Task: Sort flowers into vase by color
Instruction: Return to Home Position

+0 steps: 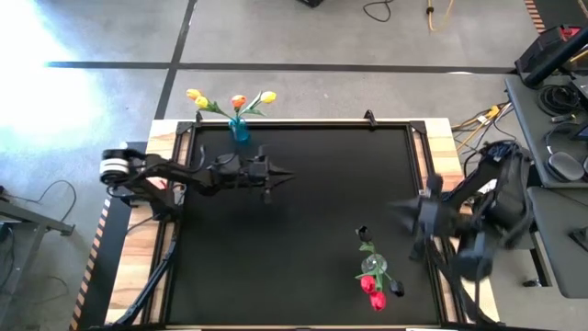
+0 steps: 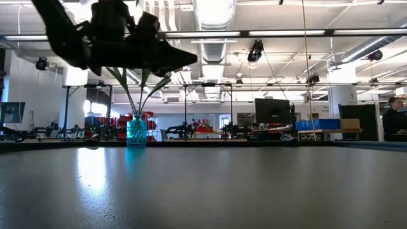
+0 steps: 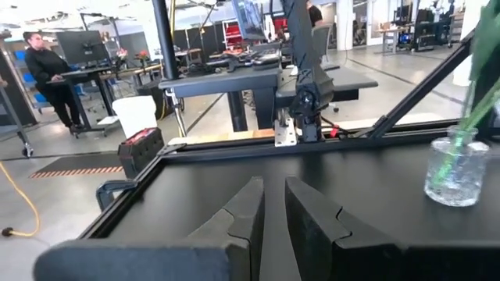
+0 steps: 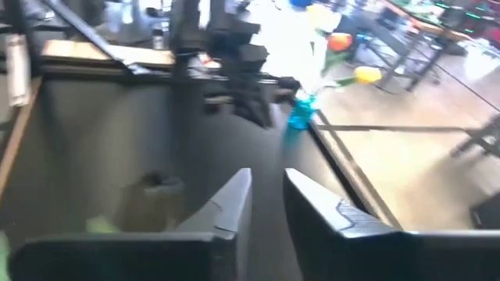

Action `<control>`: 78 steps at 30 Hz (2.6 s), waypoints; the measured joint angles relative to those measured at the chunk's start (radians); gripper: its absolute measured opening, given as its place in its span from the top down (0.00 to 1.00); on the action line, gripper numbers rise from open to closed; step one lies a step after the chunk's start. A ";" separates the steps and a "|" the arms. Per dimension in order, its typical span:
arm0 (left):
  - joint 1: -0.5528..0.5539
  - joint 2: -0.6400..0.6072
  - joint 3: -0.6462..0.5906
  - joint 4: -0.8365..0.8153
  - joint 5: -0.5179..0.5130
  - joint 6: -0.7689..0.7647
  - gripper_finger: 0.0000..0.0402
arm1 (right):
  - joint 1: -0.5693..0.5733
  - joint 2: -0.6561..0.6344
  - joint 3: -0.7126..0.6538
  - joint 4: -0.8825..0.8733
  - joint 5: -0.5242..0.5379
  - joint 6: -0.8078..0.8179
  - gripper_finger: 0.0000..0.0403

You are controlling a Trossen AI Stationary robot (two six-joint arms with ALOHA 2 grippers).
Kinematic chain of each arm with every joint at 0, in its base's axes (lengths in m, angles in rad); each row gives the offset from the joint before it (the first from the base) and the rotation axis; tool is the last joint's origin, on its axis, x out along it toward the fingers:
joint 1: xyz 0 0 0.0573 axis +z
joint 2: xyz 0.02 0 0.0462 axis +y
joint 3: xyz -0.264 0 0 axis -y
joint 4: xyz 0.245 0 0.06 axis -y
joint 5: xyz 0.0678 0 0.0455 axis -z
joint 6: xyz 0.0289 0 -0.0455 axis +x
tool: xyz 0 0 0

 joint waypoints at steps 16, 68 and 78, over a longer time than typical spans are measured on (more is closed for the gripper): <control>0.000 -0.257 -0.196 0.001 -0.001 -0.036 0.91 | -0.209 -0.225 -0.224 0.189 -0.017 -0.255 0.98; 0.000 -0.905 -0.430 -0.418 -0.072 -0.077 0.90 | -1.104 -0.595 -1.057 1.345 -1.192 -1.004 0.98; 0.000 -1.072 -0.437 -0.560 -0.076 -0.089 0.90 | -1.190 -0.596 -1.218 1.546 -1.255 -0.953 0.98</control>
